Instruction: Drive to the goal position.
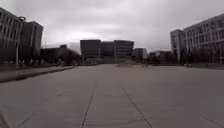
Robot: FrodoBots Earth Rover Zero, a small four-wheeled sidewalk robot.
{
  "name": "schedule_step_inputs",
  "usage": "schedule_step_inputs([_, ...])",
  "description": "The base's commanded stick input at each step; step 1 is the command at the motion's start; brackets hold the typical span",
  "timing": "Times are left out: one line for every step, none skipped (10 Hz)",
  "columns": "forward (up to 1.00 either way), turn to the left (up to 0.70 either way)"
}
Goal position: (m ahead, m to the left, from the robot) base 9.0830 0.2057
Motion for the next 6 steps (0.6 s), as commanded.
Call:
schedule_step_inputs([0.7, 0.0])
schedule_step_inputs([0.7, 0.0])
schedule_step_inputs([0.7, 0.0])
schedule_step_inputs([0.7, 0.0])
schedule_step_inputs([0.7, 0.0])
schedule_step_inputs([0.7, 0.14])
